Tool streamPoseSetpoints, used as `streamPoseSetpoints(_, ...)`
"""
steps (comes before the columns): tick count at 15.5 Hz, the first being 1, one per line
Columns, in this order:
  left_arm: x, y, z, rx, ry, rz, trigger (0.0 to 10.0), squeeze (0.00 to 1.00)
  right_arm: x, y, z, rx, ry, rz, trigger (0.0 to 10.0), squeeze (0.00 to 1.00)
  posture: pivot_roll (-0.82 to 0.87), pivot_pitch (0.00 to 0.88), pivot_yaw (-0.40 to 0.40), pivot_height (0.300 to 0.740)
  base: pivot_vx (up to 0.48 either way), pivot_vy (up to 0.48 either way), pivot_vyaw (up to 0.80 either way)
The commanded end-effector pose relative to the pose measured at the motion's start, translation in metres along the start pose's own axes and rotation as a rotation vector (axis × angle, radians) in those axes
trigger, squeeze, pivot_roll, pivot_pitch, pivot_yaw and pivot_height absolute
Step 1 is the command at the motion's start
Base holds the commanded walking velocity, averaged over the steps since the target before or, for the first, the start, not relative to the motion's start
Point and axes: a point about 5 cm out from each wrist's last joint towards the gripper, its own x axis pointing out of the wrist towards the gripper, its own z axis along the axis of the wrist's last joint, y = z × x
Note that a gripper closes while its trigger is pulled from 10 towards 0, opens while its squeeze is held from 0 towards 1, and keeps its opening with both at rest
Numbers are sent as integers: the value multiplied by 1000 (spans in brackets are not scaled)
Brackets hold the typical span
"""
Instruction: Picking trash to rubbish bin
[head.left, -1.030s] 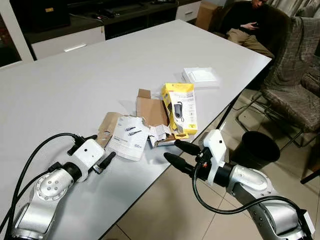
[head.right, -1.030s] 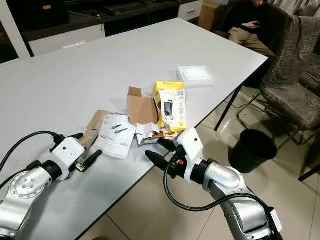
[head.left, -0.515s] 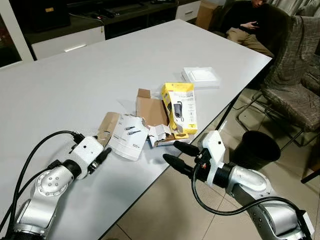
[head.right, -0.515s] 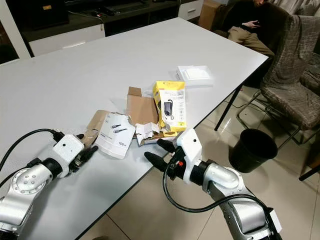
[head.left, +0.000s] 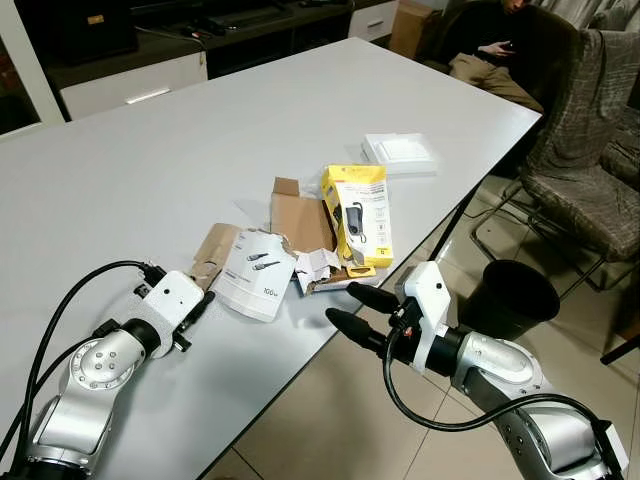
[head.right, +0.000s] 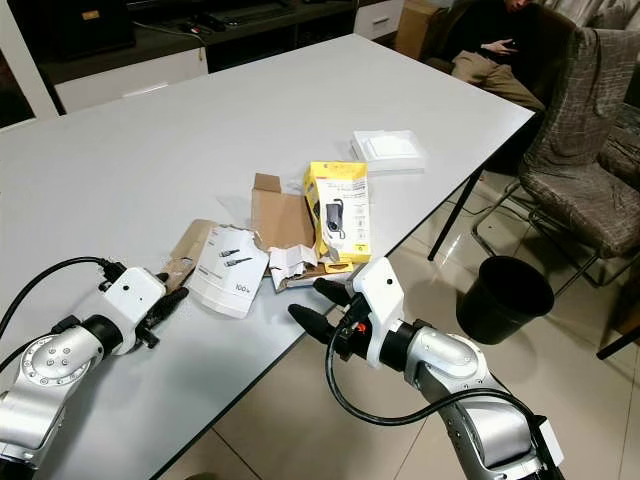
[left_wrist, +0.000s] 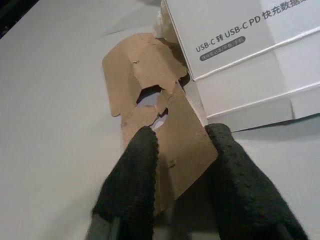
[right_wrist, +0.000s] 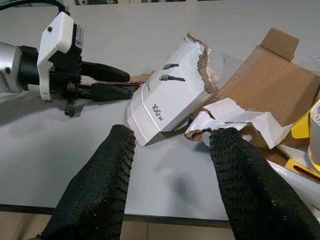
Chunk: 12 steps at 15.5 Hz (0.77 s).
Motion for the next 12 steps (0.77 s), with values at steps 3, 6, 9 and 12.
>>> streamPoseSetpoints(3, -1, -4, -10, -22, 58, -16, 0, 0, -2, 2, 2, -8, 0, 9, 10000, 0, 72, 60, -95, 740, 0, 0, 0)
streamPoseSetpoints(6, -4, 1, -12, -28, 78, 9, 0, 0, -2, 3, 2, -5, -1, 10, 10000, 0, 75, 55, -95, 740, 0, 0, 0)
streamPoseSetpoints(9, -6, 4, -13, -27, 87, 26, 0, 0, -1, 3, 2, -2, -3, 10, 10000, 0, 77, 53, -95, 740, 0, 0, 0)
streamPoseSetpoints(12, -8, 4, -14, -35, 93, 36, 0, 0, 0, 4, 2, -1, -7, 10, 10000, 0, 81, 48, -93, 740, 0, 0, 0)
